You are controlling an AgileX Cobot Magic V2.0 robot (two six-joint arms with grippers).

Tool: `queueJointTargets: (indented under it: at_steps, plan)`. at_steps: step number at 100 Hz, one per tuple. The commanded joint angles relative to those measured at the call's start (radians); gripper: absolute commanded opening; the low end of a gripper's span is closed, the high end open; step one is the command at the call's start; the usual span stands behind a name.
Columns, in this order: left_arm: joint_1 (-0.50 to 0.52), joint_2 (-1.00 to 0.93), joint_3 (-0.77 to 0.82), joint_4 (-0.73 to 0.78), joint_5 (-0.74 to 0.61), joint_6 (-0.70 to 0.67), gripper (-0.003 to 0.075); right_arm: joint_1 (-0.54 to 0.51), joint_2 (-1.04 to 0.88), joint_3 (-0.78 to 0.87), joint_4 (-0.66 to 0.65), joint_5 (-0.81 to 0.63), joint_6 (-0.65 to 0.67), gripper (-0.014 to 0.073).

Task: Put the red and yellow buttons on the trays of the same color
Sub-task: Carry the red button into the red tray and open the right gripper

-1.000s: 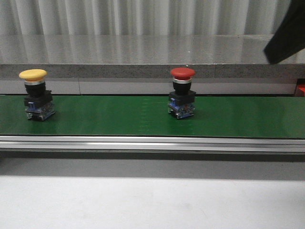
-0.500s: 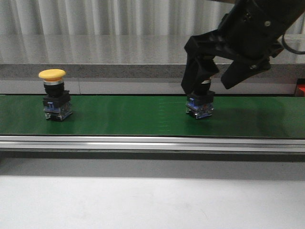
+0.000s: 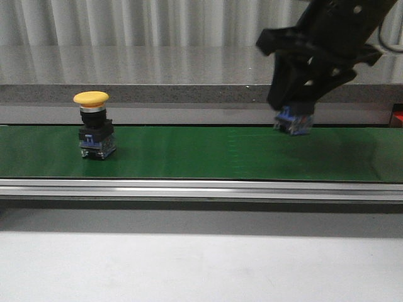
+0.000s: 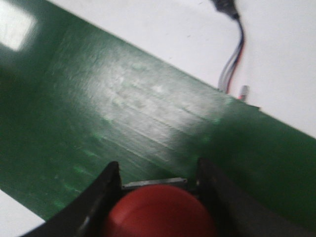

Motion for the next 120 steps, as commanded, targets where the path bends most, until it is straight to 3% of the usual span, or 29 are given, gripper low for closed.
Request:
queueJointTargets:
  at_steps: [1, 19, 36, 62, 78, 95, 120]
  plan:
    - [-0.009, 0.001, -0.03, -0.02, -0.072, -0.003, -0.002, -0.099, -0.084, -0.077, 0.009, 0.023, -0.001, -0.0004]
    - [-0.009, 0.001, -0.03, -0.02, -0.072, -0.003, -0.002, -0.374, -0.107, -0.167, 0.009, 0.039, -0.001, -0.0004]
    - [-0.009, 0.001, -0.03, -0.02, -0.072, -0.003, -0.002, -0.626, -0.092, -0.185, 0.019, -0.067, 0.003, -0.0004]
    - [-0.009, 0.001, -0.03, -0.02, -0.072, -0.003, -0.002, -0.865, -0.022, -0.185, 0.057, -0.211, 0.003, -0.0004]
    - [-0.009, 0.001, -0.03, -0.02, -0.072, -0.003, -0.002, -0.939, 0.059, -0.185, 0.064, -0.288, 0.003, -0.0004]
    - [-0.009, 0.001, -0.03, -0.02, -0.072, -0.003, -0.002, -0.951, 0.168, -0.185, 0.064, -0.357, 0.003, -0.0004]
    - [-0.009, 0.001, -0.03, -0.02, -0.072, -0.003, -0.002, -0.95, 0.3, -0.243, 0.069, -0.342, 0.003, -0.0004]
